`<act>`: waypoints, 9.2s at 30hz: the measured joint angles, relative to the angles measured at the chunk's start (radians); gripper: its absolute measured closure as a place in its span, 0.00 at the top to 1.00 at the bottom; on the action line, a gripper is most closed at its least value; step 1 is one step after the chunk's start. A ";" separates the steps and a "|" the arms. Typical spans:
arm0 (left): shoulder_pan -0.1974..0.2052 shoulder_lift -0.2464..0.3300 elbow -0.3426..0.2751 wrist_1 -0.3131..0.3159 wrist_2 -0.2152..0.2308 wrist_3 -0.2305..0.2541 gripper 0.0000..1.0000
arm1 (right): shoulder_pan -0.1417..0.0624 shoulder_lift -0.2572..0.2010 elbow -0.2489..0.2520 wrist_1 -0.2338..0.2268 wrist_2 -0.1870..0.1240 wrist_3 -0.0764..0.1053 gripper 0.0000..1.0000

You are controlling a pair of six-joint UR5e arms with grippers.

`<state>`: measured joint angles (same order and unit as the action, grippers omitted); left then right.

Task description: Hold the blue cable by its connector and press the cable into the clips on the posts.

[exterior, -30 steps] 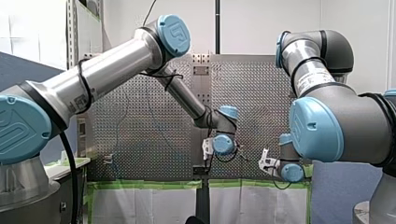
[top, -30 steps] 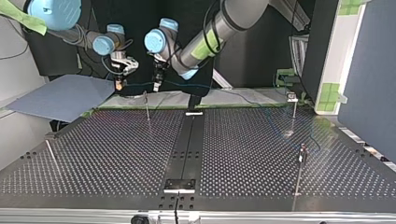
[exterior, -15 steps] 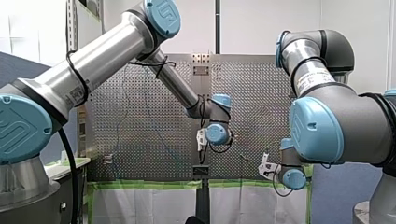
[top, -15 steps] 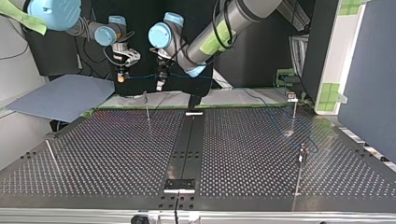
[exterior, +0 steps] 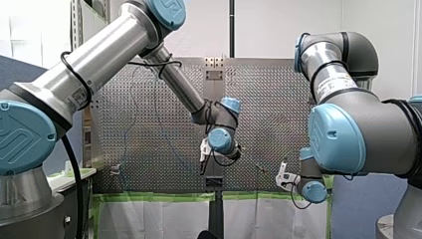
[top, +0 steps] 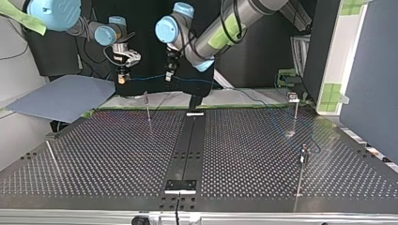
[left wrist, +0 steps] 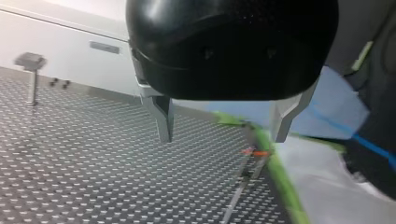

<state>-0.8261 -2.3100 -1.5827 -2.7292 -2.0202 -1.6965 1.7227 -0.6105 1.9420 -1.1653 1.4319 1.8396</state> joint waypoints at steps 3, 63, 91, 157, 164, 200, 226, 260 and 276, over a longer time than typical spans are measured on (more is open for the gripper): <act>0.001 0.000 -0.006 -0.025 0.007 0.002 1.00 | 0.003 0.000 -0.002 -0.002 -0.003 0.002 0.00; 0.067 -0.168 0.327 -0.552 0.171 -0.263 1.00 | 0.041 0.000 -0.039 0.032 -0.020 0.017 0.00; 0.067 -0.260 0.475 -0.792 0.174 -0.271 1.00 | 0.061 0.001 -0.059 0.053 -0.017 0.021 0.00; 0.078 -0.404 0.640 -0.852 0.116 -0.451 1.00 | 0.071 0.000 -0.063 0.058 -0.022 0.023 0.00; 0.091 -0.404 0.638 -0.850 0.105 -0.453 1.00 | 0.071 0.001 -0.063 0.056 -0.023 0.023 0.00; 0.086 -0.541 0.671 -0.742 0.131 -0.441 1.00 | 0.072 0.000 -0.066 0.057 -0.024 0.028 0.00; 0.064 -0.539 0.670 -0.542 0.168 -0.429 0.00 | 0.068 0.000 -0.073 0.071 -0.018 0.035 0.00; 0.083 -0.450 0.586 -0.251 0.030 -0.352 0.00 | -0.053 -0.003 -0.098 0.086 -0.080 0.067 0.00; 0.066 -0.449 0.558 -0.122 0.006 -0.256 0.00 | -0.102 -0.004 -0.101 0.056 -0.145 0.067 0.00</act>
<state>-0.7606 -2.7592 -1.0244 -2.8514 -2.0141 -1.9522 1.6203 -0.6146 1.8414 -1.1093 1.2868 1.9070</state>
